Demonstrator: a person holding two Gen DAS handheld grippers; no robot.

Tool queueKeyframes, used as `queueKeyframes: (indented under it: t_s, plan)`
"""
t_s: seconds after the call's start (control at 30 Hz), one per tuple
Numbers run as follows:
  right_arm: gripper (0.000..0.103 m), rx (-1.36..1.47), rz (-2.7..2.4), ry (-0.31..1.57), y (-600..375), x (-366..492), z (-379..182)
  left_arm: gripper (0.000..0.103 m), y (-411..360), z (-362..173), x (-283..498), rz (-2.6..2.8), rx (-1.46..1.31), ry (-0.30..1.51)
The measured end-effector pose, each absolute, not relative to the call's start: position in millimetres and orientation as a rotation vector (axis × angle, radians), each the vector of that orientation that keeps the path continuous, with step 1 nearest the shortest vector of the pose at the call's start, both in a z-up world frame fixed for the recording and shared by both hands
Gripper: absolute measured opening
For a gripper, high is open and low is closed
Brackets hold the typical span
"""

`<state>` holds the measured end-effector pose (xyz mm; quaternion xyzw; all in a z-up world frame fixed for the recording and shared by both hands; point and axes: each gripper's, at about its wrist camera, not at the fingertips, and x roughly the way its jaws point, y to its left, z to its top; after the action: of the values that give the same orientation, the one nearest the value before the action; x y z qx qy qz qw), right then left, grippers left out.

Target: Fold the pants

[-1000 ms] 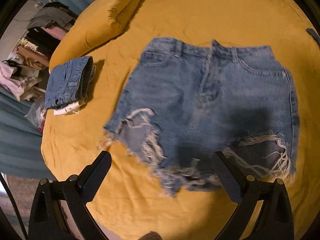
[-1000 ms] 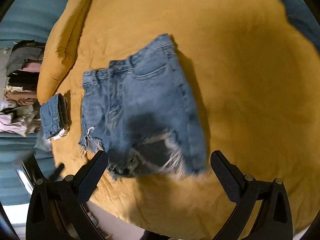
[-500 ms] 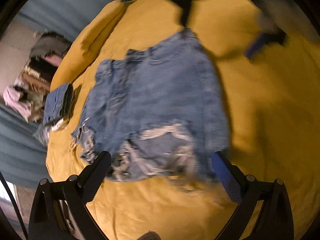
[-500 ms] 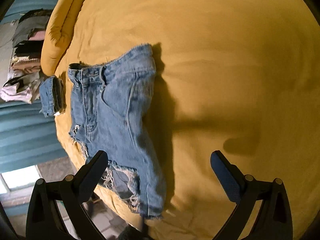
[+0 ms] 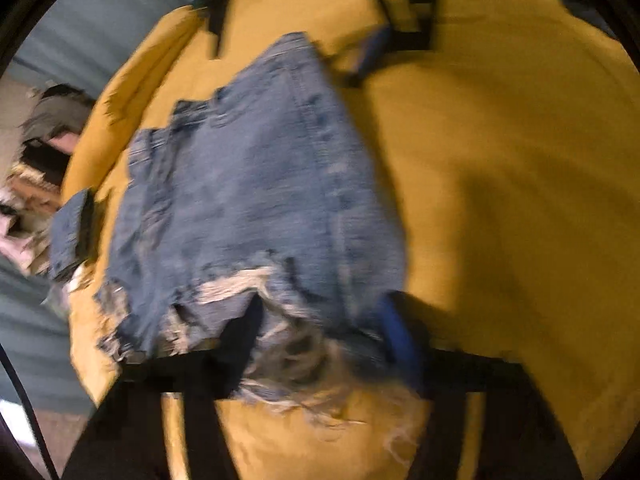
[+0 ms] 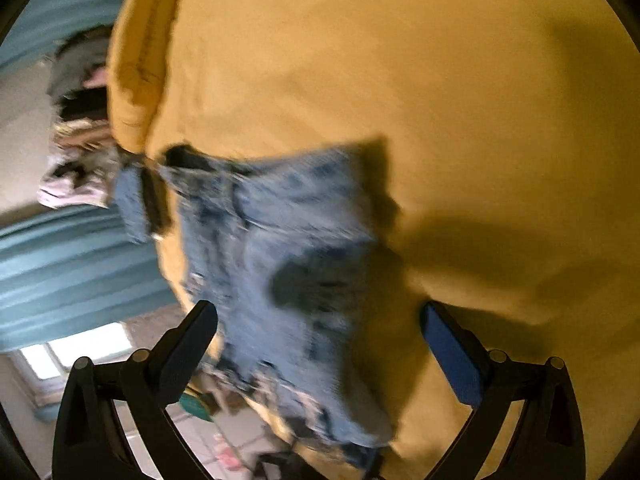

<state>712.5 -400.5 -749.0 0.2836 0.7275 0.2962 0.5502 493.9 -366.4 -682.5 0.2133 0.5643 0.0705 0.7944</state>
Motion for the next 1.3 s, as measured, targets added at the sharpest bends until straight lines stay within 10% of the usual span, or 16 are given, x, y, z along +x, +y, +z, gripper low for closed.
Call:
queueKeyframes:
  t_s: [0.17,0.27,0.8,1.2,1.3]
  plan:
    - [0.024,0.531,0.662,1.741,-378.3,709.3,-747.9,0.012,-359.2,-676.5,498.0,0.109,0.404,1.225]
    - [0.014,0.585,0.626,1.729,-382.5,707.4,-740.7,0.010,-343.7,-659.0,501.9,0.116,0.364,1.195]
    - [0.012,0.514,0.678,1.640,-236.5,712.6,-590.8,0.009,-111.5,-503.6,490.3,0.307,-0.042,1.067]
    - [0.012,0.239,0.598,1.723,-7.5,753.3,-642.7,0.013,61.1,-571.2,511.0,0.407,-0.166,1.196]
    - [0.046,0.225,0.552,1.806,6.4,759.7,-673.7,0.019,80.5,-601.7,511.5,0.424,-0.228,1.246]
